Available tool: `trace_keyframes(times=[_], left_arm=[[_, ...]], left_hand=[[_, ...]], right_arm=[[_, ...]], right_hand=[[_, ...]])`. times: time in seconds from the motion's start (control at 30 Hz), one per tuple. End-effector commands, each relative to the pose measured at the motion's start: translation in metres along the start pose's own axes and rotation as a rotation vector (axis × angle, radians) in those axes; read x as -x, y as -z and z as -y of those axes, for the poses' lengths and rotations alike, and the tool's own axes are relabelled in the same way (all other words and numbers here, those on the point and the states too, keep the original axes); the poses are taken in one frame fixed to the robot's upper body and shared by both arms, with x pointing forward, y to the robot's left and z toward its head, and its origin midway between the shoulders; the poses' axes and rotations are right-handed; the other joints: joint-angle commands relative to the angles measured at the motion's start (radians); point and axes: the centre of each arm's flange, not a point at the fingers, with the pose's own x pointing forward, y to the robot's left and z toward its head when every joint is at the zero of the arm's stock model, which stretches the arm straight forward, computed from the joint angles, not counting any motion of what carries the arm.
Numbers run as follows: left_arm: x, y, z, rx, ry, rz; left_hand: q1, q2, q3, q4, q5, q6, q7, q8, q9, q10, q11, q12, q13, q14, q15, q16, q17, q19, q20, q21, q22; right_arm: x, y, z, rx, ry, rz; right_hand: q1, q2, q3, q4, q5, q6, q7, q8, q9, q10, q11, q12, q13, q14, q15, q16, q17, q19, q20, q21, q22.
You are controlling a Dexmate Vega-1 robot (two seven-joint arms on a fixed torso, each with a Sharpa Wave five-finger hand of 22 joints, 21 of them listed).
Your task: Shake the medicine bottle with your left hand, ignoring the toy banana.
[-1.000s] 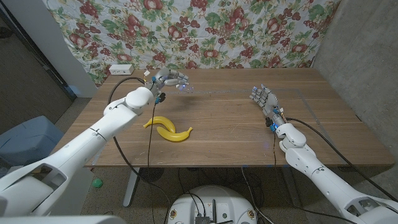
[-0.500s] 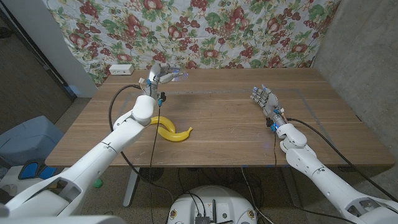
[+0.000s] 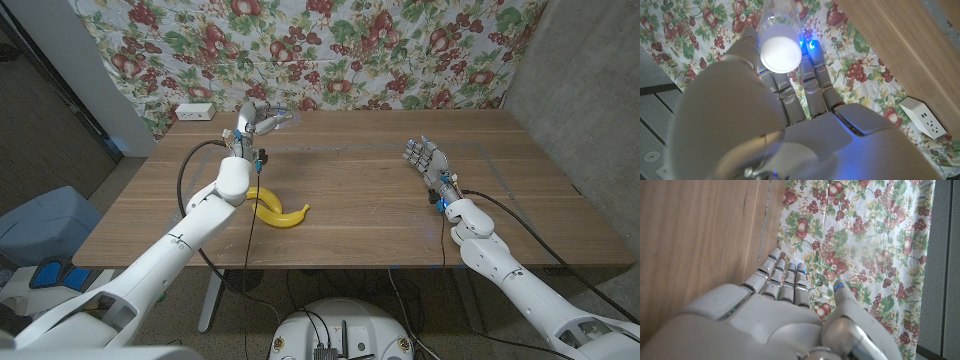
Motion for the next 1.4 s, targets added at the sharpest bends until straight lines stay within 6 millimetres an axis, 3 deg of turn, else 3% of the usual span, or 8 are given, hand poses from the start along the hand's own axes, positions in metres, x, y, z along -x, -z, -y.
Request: trace_keyframes(times=[0.03,0.33,0.83,1.27,1.4], left_arm=[[-0.015,-0.001,0.006,-0.086,0.276,-0.142],[-0.024,-0.002,0.009,-0.13,0.421,-0.203],[-0.023,-0.004,0.009,-0.131,0.418,-0.193],[-0.016,-0.005,0.005,-0.108,0.327,-0.131],[-0.008,-0.004,0.004,-0.077,0.215,-0.078]], left_hand=[[0.201,0.188,0.008,-0.002,0.007,0.011,0.001,-0.001,0.002,0.014,-0.012,-0.001,0.003,0.25,-0.313,0.002,0.062,-0.005,-0.165,0.007,-0.001],[0.202,0.188,0.009,-0.003,0.007,0.01,0.002,-0.003,0.002,0.015,-0.014,-0.002,0.005,0.249,-0.313,0.001,0.062,-0.007,-0.166,0.01,-0.008],[0.203,0.189,0.009,-0.002,0.008,0.009,0.003,-0.005,0.002,0.016,-0.011,-0.004,0.007,0.25,-0.313,0.0,0.064,-0.01,-0.165,0.016,-0.018],[0.202,0.187,0.008,-0.002,0.007,0.013,-0.001,-0.005,0.003,0.016,-0.013,-0.006,0.01,0.251,-0.314,0.0,0.065,-0.011,-0.165,0.025,-0.027],[0.202,0.188,0.009,-0.002,0.008,0.013,0.001,-0.005,0.003,0.015,-0.014,-0.007,0.01,0.251,-0.314,-0.001,0.065,-0.012,-0.165,0.026,-0.03]], right_arm=[[0.001,0.001,0.0,-0.004,0.0,-0.001],[0.002,0.001,0.0,0.001,0.001,0.0],[0.004,0.0,0.0,-0.002,0.002,0.005],[0.006,0.0,-0.001,-0.002,0.0,0.006],[0.006,0.0,-0.001,0.0,0.0,0.006]], right_hand=[[-0.005,0.0,0.005,-0.004,-0.003,0.003,0.006,-0.001,0.003,0.004,0.006,0.001,0.002,0.008,-0.002,-0.006,0.002,0.01,0.003,-0.005,0.005],[-0.005,0.0,0.005,-0.004,-0.003,0.004,0.005,-0.001,0.003,0.003,0.002,0.0,0.002,0.008,-0.002,-0.006,0.001,0.011,0.002,-0.007,0.005],[-0.006,-0.001,0.006,-0.004,-0.003,0.004,0.006,-0.001,0.003,0.004,0.003,0.001,0.002,0.008,-0.002,-0.007,0.001,0.013,0.002,-0.009,0.005],[-0.007,-0.001,0.006,-0.004,-0.003,0.002,0.006,-0.002,0.003,0.005,0.003,0.001,0.002,0.008,-0.003,-0.008,0.001,0.013,0.002,-0.012,0.005],[-0.007,-0.001,0.006,-0.004,-0.003,0.003,0.006,-0.001,0.003,0.005,0.003,0.001,0.002,0.007,-0.003,-0.008,0.001,0.014,0.001,-0.013,0.005]])
